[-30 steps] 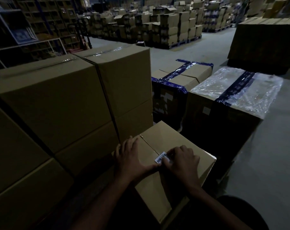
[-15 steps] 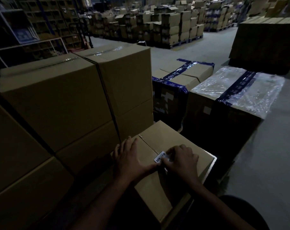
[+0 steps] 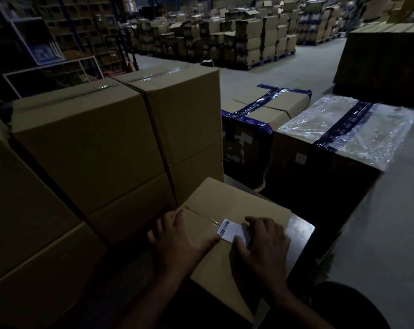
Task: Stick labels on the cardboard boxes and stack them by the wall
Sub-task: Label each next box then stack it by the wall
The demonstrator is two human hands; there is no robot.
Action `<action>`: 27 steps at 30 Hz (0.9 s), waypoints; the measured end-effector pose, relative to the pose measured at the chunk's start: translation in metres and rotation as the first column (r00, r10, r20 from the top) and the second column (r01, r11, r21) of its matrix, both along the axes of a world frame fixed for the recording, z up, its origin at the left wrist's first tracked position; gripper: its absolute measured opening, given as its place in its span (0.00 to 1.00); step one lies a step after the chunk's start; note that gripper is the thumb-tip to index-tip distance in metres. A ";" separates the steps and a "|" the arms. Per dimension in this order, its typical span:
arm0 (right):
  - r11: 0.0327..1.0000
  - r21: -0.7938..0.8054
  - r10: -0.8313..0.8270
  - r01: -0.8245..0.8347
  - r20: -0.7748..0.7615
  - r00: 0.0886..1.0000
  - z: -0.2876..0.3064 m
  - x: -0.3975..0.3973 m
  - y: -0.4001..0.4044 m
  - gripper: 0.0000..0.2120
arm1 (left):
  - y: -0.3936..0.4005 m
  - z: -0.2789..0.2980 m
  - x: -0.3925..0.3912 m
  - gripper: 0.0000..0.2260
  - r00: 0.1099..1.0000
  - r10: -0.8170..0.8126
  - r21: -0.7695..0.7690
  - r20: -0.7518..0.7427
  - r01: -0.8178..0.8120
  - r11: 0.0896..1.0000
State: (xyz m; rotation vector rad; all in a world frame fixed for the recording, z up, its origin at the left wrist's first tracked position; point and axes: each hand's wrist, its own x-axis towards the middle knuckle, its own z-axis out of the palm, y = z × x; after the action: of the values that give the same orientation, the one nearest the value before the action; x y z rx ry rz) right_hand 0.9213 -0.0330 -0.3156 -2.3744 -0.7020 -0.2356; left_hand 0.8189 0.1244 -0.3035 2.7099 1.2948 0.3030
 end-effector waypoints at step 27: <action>0.956 -0.233 0.190 -0.181 0.017 0.982 0.001 0.034 0.002 0.23 | -0.004 -0.005 0.002 0.57 0.983 -0.172 -0.092 0.056 0.177 0.980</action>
State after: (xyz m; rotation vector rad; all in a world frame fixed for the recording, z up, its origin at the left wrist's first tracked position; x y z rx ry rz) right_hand 0.9558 -0.0313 -0.3141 -2.5060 -1.0133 -0.1251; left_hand 0.8214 0.1199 -0.3083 2.6934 1.0224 0.2762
